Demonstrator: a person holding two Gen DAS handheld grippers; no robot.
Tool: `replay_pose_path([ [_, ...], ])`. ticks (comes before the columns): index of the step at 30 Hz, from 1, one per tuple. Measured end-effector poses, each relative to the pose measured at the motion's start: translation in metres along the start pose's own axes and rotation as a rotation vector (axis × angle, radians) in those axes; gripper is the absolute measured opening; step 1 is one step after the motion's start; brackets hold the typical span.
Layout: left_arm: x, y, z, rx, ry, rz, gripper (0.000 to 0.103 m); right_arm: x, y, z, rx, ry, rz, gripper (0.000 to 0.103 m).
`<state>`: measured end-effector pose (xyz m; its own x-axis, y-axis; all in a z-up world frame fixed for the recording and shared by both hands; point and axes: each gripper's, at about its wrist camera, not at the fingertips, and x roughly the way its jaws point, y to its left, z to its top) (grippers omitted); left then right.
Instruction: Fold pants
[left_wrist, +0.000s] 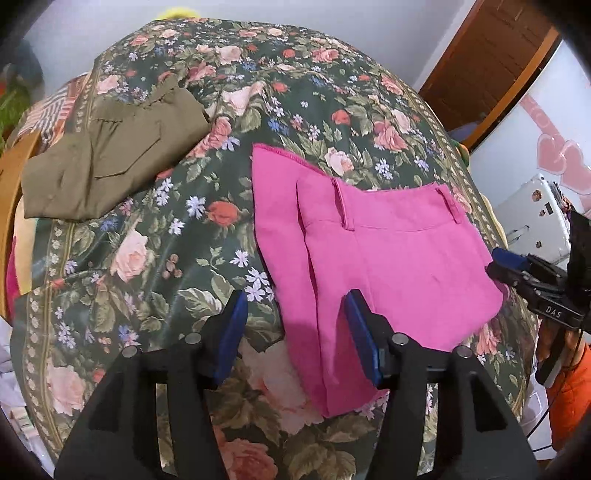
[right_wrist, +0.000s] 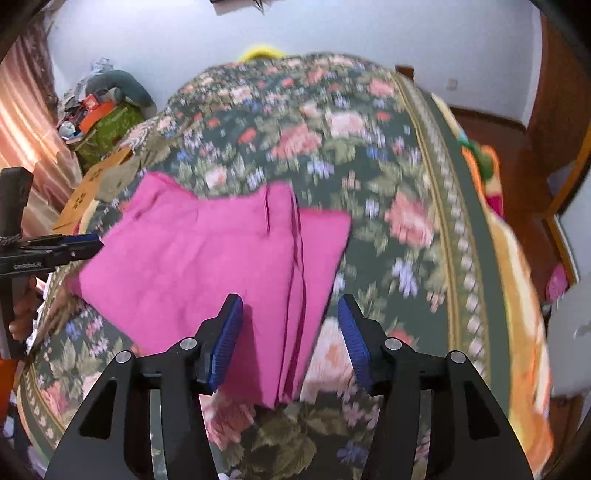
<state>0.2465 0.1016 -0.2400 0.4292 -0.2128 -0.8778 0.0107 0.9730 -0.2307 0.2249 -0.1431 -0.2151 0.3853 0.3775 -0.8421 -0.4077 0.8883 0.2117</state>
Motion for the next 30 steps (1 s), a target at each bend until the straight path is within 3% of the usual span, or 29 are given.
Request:
replay_pose_path([
  [4, 0.011, 0.002, 0.008, -0.022, 0.000, 0.002, 0.055, 0.006, -0.008, -0.003, 0.070, 0.008, 0.048, 0.050],
  [11, 0.022, -0.003, 0.021, -0.026, 0.010, -0.013, 0.055, 0.021, -0.009, 0.002, 0.078, 0.007, 0.100, 0.050],
  [17, 0.030, 0.001, 0.028, -0.047, 0.015, -0.042, 0.054, 0.029, -0.005, 0.009, 0.061, -0.012, 0.081, 0.050],
  [23, 0.033, -0.007, 0.025, -0.038, 0.015, -0.063, 0.031, 0.026, -0.005, 0.011, 0.054, -0.026, 0.089, 0.029],
  [27, 0.030, -0.009, 0.023, -0.050, 0.007, -0.057, 0.022, 0.022, -0.002, 0.014, 0.054, -0.042, 0.083, 0.014],
  [30, 0.022, -0.013, 0.022, -0.036, -0.015, -0.030, 0.016, 0.013, 0.002, 0.017, 0.043, -0.059, 0.080, 0.011],
])
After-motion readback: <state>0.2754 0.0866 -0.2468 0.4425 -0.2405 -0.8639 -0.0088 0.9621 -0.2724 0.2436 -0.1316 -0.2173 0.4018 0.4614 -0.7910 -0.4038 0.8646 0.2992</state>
